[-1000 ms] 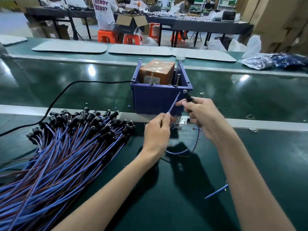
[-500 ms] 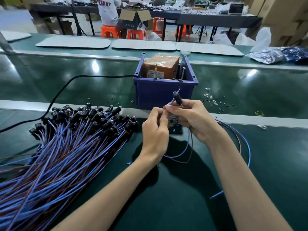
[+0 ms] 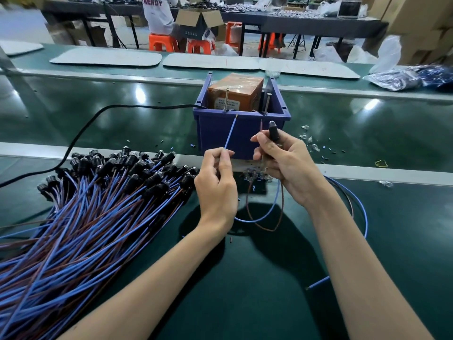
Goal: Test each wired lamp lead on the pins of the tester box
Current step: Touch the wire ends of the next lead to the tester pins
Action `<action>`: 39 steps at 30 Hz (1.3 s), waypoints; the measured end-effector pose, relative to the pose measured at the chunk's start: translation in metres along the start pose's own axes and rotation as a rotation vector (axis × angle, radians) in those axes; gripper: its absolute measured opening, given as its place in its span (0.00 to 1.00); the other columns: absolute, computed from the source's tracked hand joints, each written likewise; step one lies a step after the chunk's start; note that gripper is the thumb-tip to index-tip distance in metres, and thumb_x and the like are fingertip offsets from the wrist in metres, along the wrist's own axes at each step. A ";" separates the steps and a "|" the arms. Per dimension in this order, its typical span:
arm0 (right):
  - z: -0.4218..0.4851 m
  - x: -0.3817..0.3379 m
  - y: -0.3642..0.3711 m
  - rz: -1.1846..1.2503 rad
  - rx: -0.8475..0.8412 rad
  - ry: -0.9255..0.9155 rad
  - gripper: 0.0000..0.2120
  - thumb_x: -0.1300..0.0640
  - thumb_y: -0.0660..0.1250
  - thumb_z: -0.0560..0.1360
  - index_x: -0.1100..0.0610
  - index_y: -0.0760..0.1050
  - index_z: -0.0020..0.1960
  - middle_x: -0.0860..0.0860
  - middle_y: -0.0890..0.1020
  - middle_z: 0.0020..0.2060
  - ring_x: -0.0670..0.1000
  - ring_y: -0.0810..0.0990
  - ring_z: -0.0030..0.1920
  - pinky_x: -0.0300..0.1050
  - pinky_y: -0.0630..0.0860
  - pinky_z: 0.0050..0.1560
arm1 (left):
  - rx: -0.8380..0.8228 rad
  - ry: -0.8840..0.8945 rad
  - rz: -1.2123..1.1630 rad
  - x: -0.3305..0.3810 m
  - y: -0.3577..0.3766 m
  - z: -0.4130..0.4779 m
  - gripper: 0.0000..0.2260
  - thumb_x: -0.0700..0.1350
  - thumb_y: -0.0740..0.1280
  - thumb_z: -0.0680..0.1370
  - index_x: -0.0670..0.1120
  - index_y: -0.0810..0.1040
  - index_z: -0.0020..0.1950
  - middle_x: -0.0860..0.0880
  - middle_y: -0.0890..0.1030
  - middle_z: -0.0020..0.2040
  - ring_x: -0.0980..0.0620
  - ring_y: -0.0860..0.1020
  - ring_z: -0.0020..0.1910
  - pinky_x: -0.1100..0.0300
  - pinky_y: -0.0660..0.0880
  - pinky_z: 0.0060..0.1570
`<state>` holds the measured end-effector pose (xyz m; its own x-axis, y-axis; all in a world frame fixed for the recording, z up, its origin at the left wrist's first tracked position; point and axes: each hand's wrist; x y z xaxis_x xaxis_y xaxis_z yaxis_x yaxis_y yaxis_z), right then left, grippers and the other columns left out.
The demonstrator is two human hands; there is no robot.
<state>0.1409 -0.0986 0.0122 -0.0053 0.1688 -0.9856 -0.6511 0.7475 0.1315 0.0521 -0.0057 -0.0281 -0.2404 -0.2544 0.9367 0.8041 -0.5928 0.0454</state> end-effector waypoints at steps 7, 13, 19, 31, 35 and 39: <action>-0.001 -0.006 -0.002 -0.018 0.073 -0.009 0.10 0.60 0.64 0.79 0.55 0.82 0.42 0.46 0.73 0.28 0.42 0.61 0.26 0.30 0.56 0.22 | 0.011 -0.077 -0.070 -0.002 0.000 0.001 0.09 0.44 0.54 0.81 0.55 0.72 0.49 0.57 0.65 0.28 0.56 0.62 0.26 0.57 0.60 0.32; -0.004 -0.012 -0.008 -0.094 0.122 -0.064 0.14 0.62 0.62 0.79 0.53 0.83 0.41 0.45 0.77 0.30 0.42 0.69 0.33 0.31 0.57 0.24 | 0.004 -0.048 -0.080 -0.001 0.002 0.002 0.11 0.42 0.53 0.83 0.53 0.73 0.55 0.54 0.66 0.30 0.54 0.63 0.28 0.55 0.62 0.33; -0.005 -0.015 -0.003 -0.134 0.220 -0.181 0.09 0.61 0.60 0.81 0.58 0.78 0.45 0.46 0.75 0.23 0.42 0.73 0.26 0.28 0.66 0.27 | 0.010 -0.046 -0.153 0.001 0.002 0.005 0.14 0.41 0.57 0.83 0.58 0.76 0.57 0.57 0.66 0.27 0.56 0.61 0.25 0.62 0.62 0.27; -0.002 -0.017 -0.005 0.026 0.363 -0.217 0.12 0.71 0.59 0.76 0.57 0.76 0.44 0.49 0.79 0.29 0.45 0.67 0.22 0.33 0.62 0.22 | 0.016 -0.083 -0.139 -0.002 0.002 0.007 0.14 0.38 0.52 0.83 0.54 0.69 0.63 0.56 0.74 0.29 0.57 0.66 0.21 0.65 0.67 0.22; -0.001 -0.016 -0.006 0.017 0.440 -0.213 0.12 0.71 0.58 0.75 0.58 0.76 0.45 0.49 0.81 0.31 0.46 0.69 0.20 0.34 0.65 0.23 | 0.045 -0.060 -0.108 -0.002 0.001 0.008 0.14 0.42 0.53 0.84 0.58 0.71 0.63 0.55 0.76 0.32 0.57 0.68 0.21 0.64 0.69 0.26; 0.000 -0.015 -0.009 -0.031 0.466 -0.169 0.11 0.70 0.59 0.75 0.58 0.77 0.46 0.50 0.81 0.33 0.47 0.70 0.19 0.35 0.67 0.24 | 0.052 -0.054 -0.054 -0.005 0.000 0.009 0.17 0.42 0.52 0.84 0.60 0.67 0.68 0.57 0.79 0.40 0.60 0.71 0.25 0.68 0.70 0.35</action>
<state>0.1467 -0.1077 0.0257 0.1566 0.2151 -0.9640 -0.2399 0.9550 0.1741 0.0584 0.0019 -0.0301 -0.2555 -0.1805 0.9498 0.8184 -0.5634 0.1131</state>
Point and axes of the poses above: each hand's wrist, its own z-axis towards the middle knuckle, its own y-axis out of the palm, x = y × z
